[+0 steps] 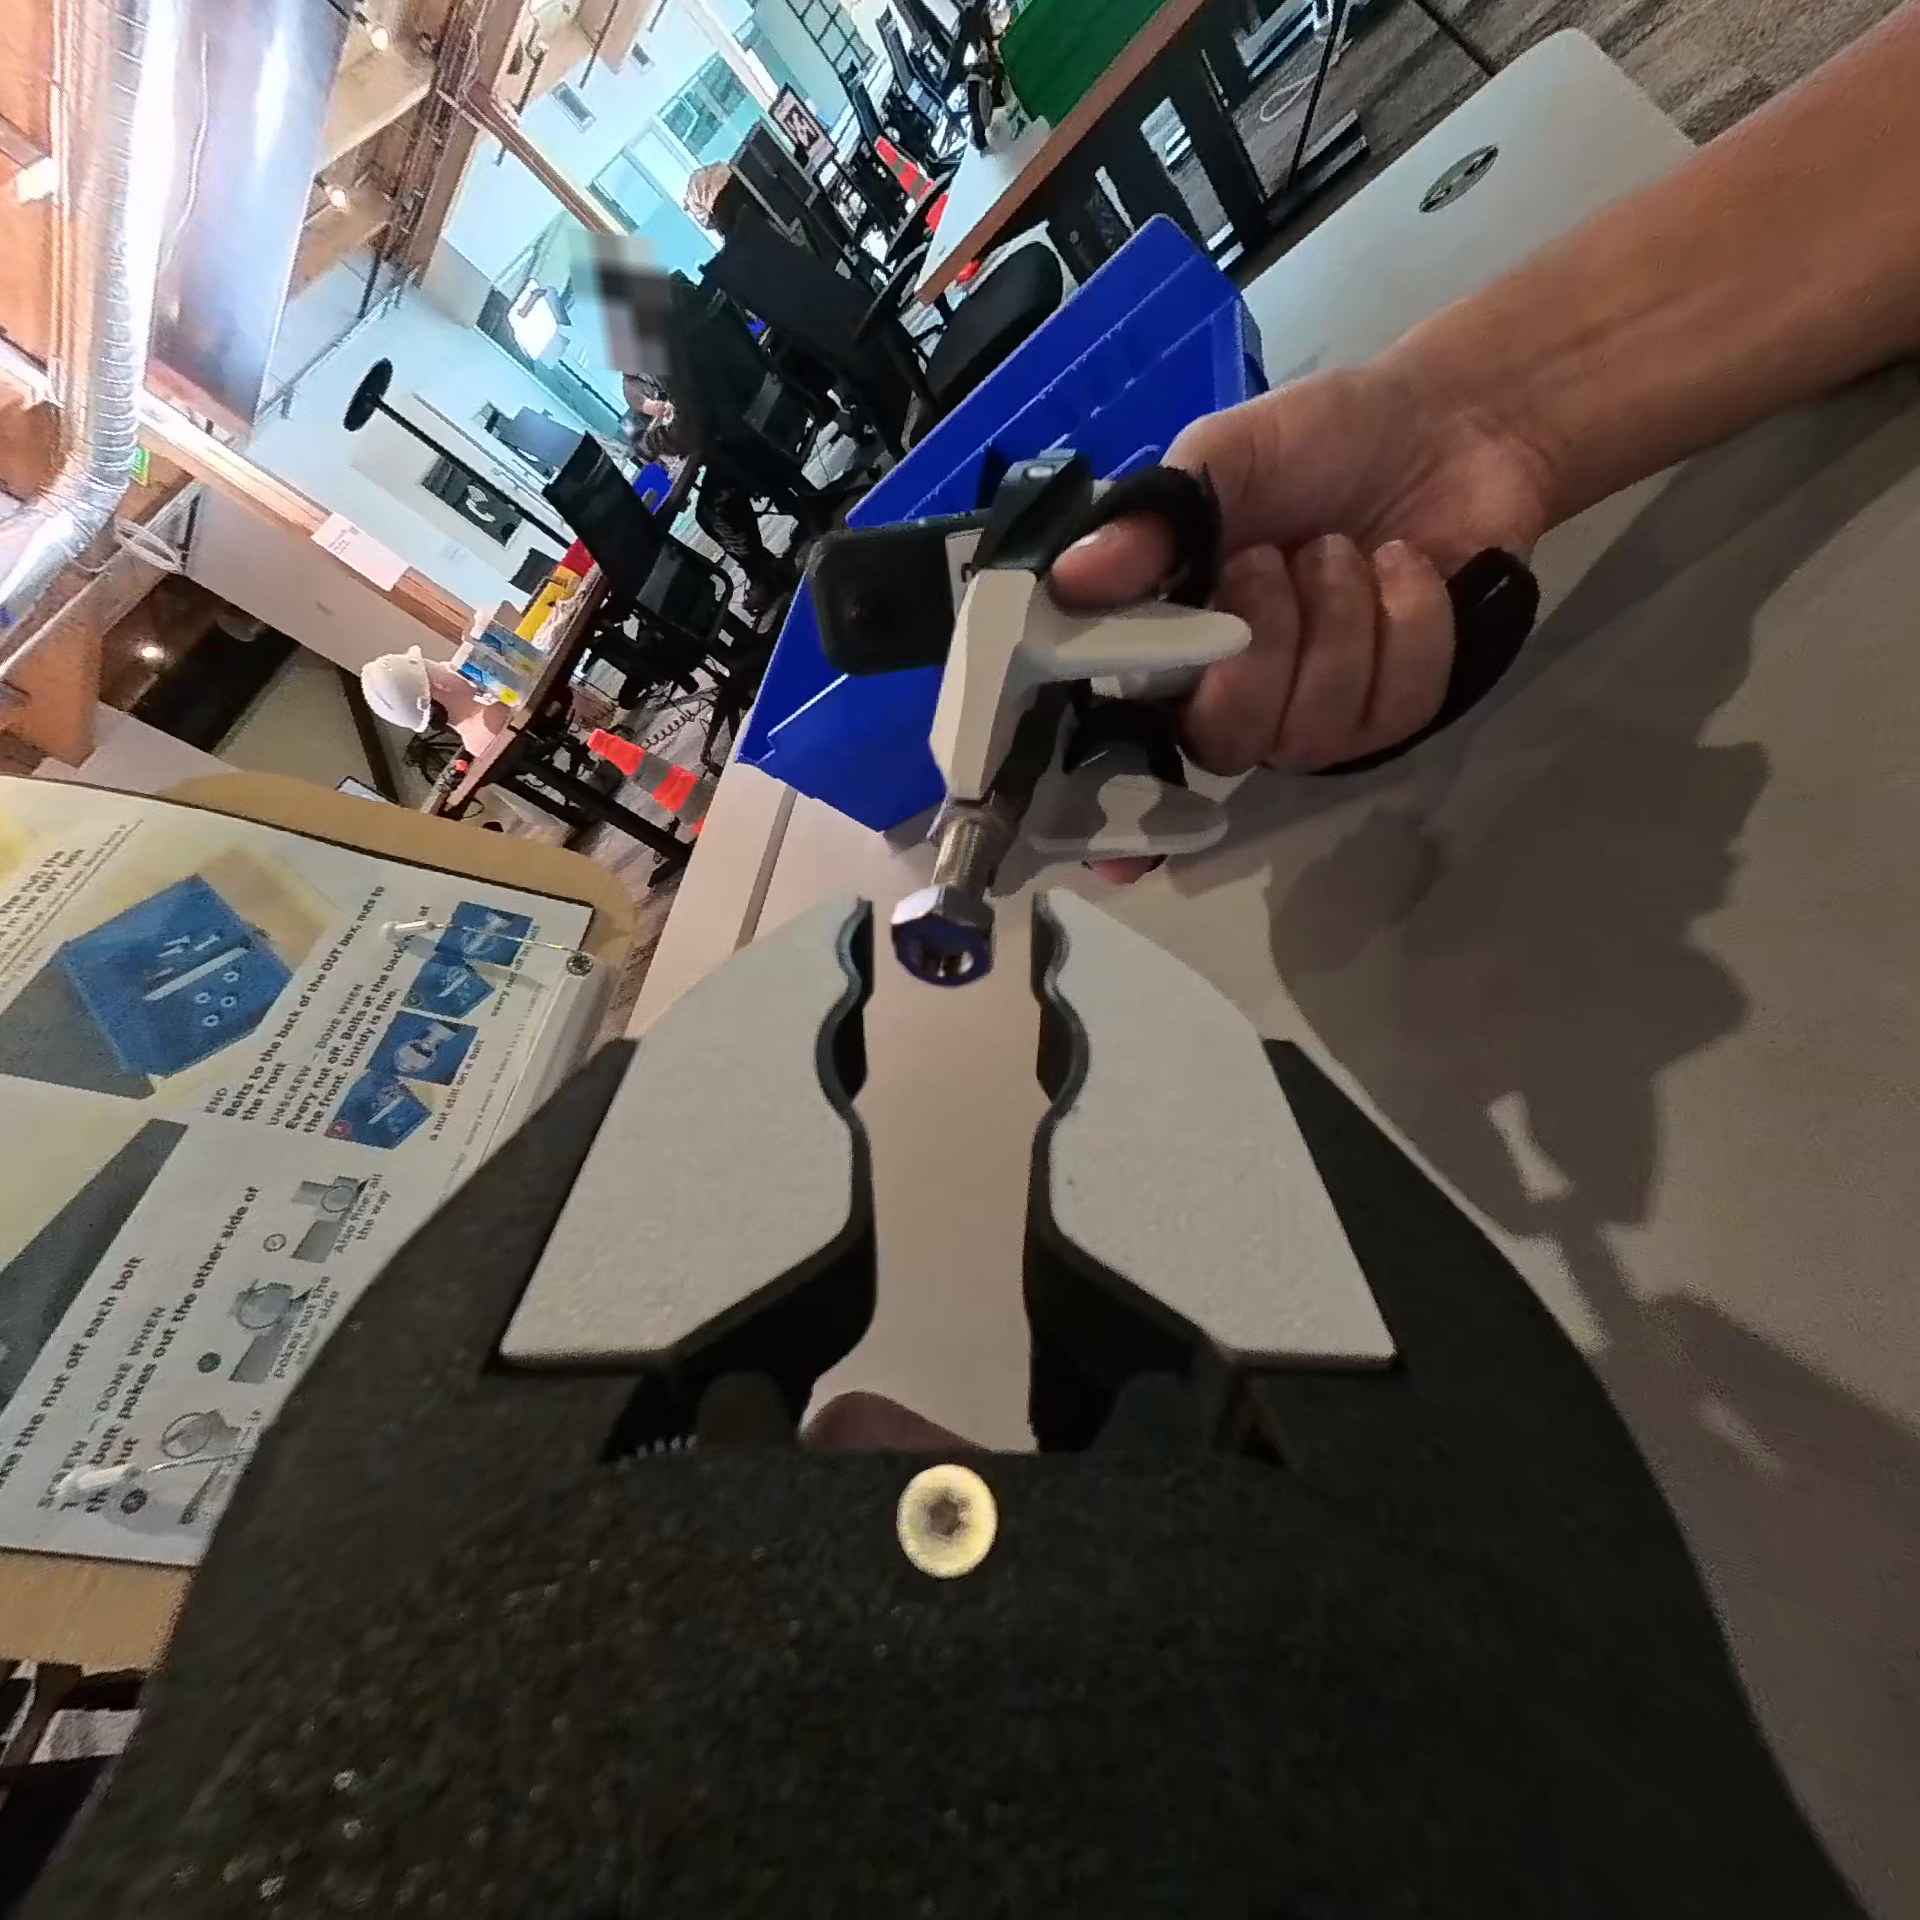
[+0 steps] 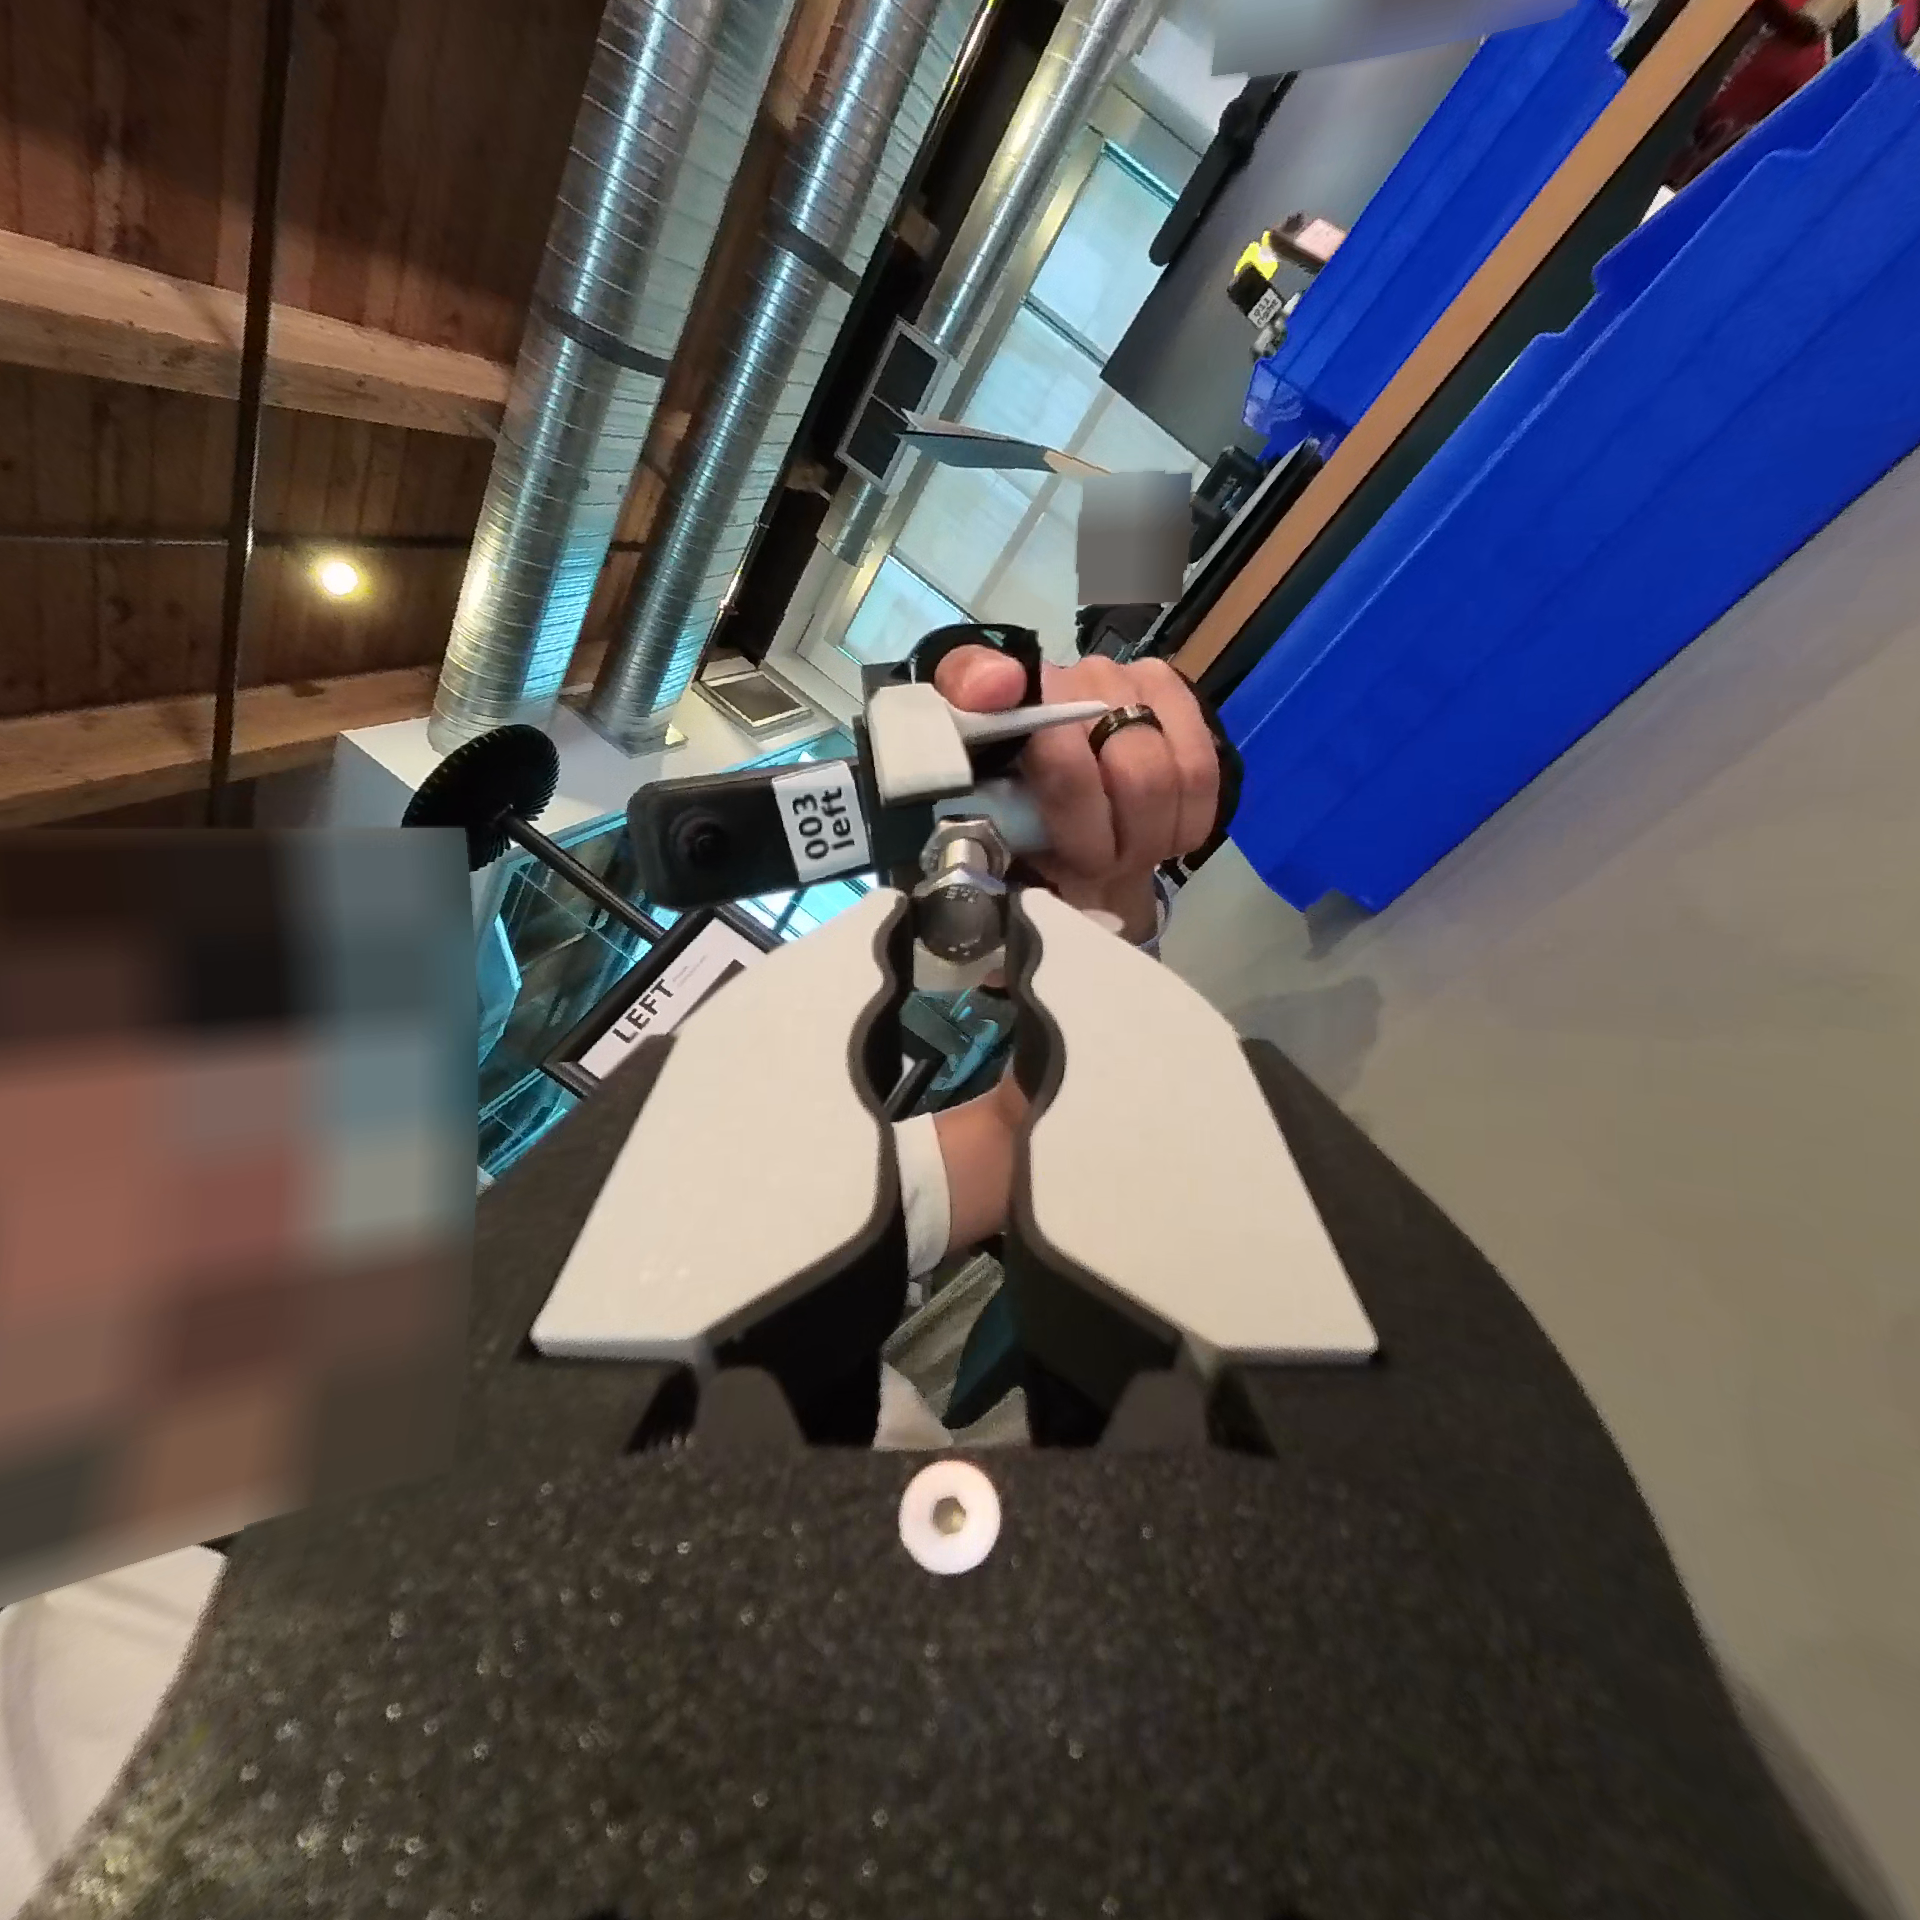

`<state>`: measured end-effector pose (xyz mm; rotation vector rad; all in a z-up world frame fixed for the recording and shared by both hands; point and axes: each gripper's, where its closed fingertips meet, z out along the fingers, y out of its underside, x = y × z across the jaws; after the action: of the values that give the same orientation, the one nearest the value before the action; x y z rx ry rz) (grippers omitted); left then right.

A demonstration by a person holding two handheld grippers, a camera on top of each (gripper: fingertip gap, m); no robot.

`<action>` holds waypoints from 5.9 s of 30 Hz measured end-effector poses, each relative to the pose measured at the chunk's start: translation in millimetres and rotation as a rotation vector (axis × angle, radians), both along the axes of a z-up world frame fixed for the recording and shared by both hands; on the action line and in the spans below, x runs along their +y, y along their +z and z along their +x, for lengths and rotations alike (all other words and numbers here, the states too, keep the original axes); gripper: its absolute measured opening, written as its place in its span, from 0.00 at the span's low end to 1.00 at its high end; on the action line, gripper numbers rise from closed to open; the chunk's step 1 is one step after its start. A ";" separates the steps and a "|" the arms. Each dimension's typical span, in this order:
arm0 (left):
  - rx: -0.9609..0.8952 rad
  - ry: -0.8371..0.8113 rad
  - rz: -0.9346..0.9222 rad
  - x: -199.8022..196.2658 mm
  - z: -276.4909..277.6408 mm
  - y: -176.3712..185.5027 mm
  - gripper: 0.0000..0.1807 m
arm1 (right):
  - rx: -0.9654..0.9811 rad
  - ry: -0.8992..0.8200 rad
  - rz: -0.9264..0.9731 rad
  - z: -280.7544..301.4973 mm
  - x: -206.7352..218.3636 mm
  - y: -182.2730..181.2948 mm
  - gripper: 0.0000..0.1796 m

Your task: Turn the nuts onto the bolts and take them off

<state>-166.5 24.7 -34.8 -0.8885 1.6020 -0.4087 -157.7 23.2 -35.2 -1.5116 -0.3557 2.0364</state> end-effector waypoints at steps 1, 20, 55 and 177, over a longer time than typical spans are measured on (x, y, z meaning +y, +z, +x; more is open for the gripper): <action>-0.001 0.002 -0.005 1.3 -0.4 -0.3 0.13 | 0.005 0.002 -0.002 0.5 -0.2 0.3 0.09; -0.075 -0.328 -0.876 -9.9 0.0 5.4 0.10 | -0.571 -0.333 0.884 0.1 -12.6 12.6 0.09; -0.090 -0.124 -0.251 -19.0 -10.6 31.5 0.25 | -0.337 -0.264 0.693 -2.4 -23.3 29.0 0.09; -0.506 0.741 -0.308 90.1 -61.2 -11.1 0.10 | -0.862 -0.821 0.596 40.7 51.0 -29.2 0.09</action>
<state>-227.7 114.8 -45.9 -1.4039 0.6825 -0.3135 -117.1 74.3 -64.5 -1.6589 -0.4934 0.5223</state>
